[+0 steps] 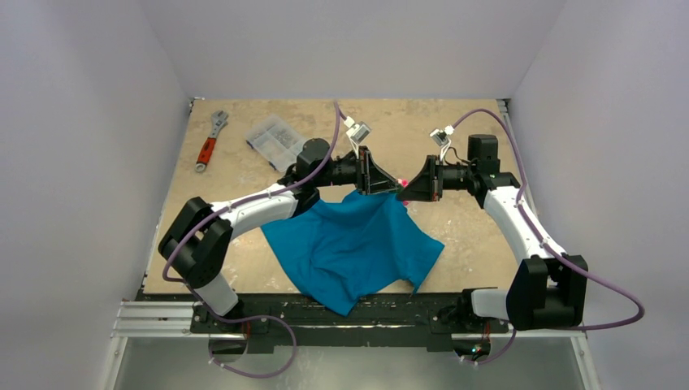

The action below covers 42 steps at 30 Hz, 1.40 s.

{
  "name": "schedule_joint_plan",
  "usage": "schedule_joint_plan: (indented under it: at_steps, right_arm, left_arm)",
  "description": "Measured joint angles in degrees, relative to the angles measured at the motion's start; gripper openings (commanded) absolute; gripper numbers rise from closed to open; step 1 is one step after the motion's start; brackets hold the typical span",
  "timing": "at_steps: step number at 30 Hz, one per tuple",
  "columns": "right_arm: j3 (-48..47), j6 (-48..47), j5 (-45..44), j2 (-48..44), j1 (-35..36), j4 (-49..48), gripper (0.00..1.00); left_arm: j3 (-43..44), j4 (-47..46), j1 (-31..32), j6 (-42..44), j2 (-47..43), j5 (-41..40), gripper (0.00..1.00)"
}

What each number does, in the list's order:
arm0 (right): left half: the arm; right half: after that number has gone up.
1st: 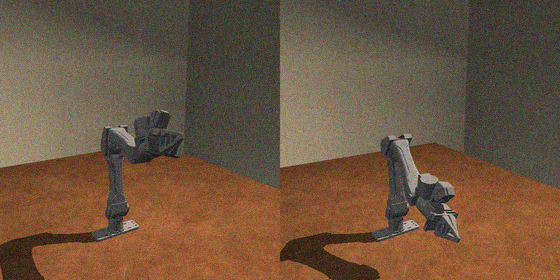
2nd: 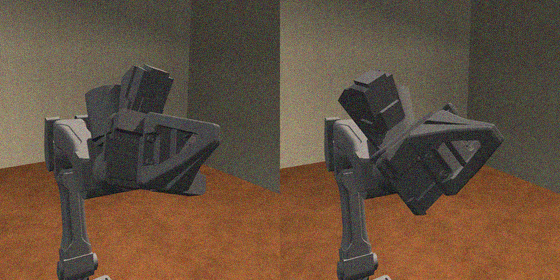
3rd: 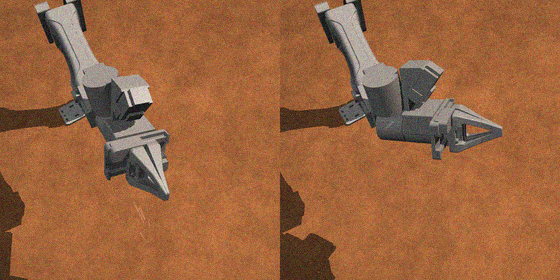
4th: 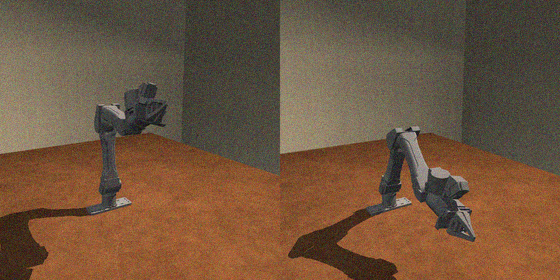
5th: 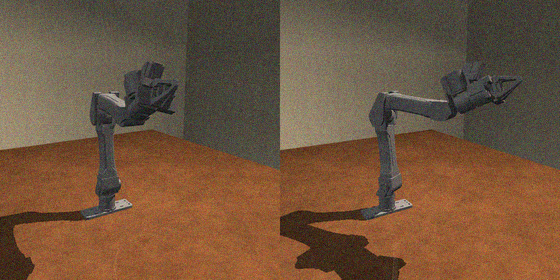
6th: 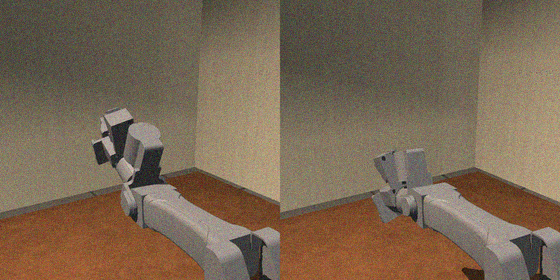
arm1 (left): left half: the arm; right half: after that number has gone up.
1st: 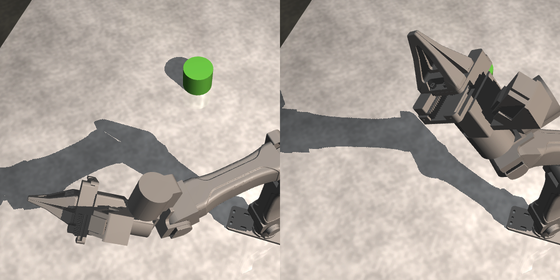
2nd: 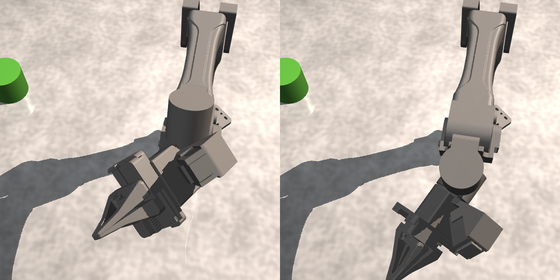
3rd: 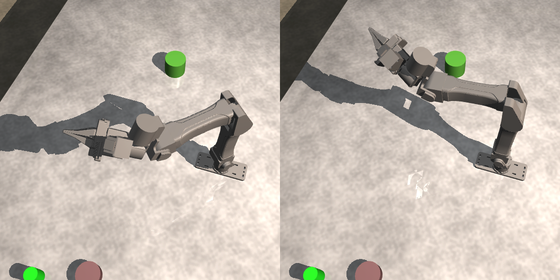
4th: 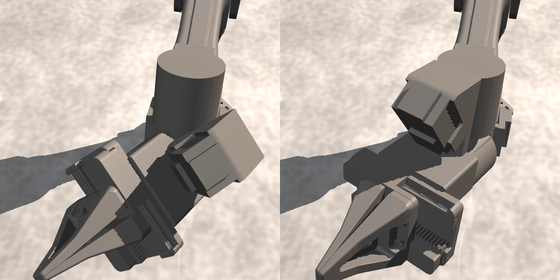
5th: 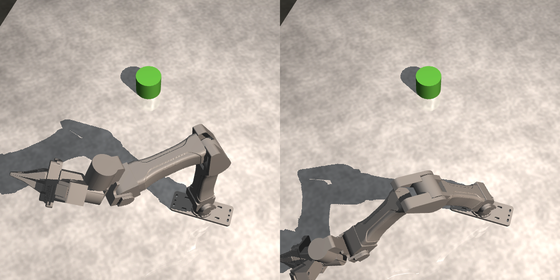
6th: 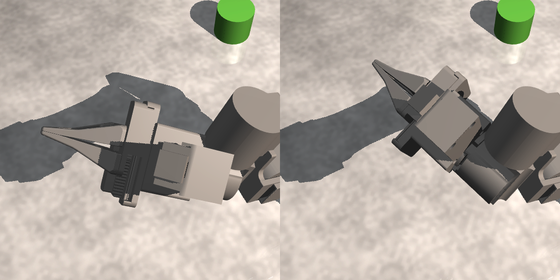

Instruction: Remove the brooch from the garment

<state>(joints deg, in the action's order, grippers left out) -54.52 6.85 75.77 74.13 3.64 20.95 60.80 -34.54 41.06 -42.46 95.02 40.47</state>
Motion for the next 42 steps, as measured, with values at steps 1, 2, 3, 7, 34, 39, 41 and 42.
schedule_joint_plan:
  at_steps: [1, 2, 3, 7, 34, 39, 41, 42]
  right_arm:
    - [0.0, -0.02, -0.02, 0.0, 0.0, 0.0, 0.0]
    - [0.0, -0.02, 0.0, 0.0, 0.0, 0.0, 0.0]
    - [0.0, -0.02, 0.0, 0.0, 0.0, -0.02, 0.0]
    - [0.0, 0.0, -0.13, 0.0, 0.0, -0.02, 0.0]
    - [-2.21, -1.27, 0.33, 0.11, 0.11, -0.81, 0.0]
    - [-3.67, -5.84, 0.39, 0.2, 0.11, 3.04, 0.0]
    - [-4.55, -8.31, 0.5, 0.57, 0.11, 5.44, 0.0]
    - [-5.09, -9.73, 0.55, 0.87, 0.11, 6.71, 0.0]
  left_arm:
    - [0.02, 0.0, 0.0, -0.02, 0.0, -0.02, 0.1]
    - [0.07, 0.09, 0.0, -0.02, 0.0, -0.02, 0.1]
    - [0.07, 0.15, 0.0, -0.02, 0.0, -0.02, 0.1]
    - [0.07, 0.37, 0.0, -0.04, 0.0, -0.13, 0.14]
    - [-4.17, -3.15, -5.57, 0.59, -3.58, 7.08, 0.32]
    - [-4.11, -2.05, -6.01, 2.23, -3.78, 8.5, 0.34]
    - [-3.63, -1.27, -5.64, 3.28, -3.78, 9.03, 0.36]
    - [-3.15, -0.85, -5.44, 3.91, -3.76, 9.27, 0.37]
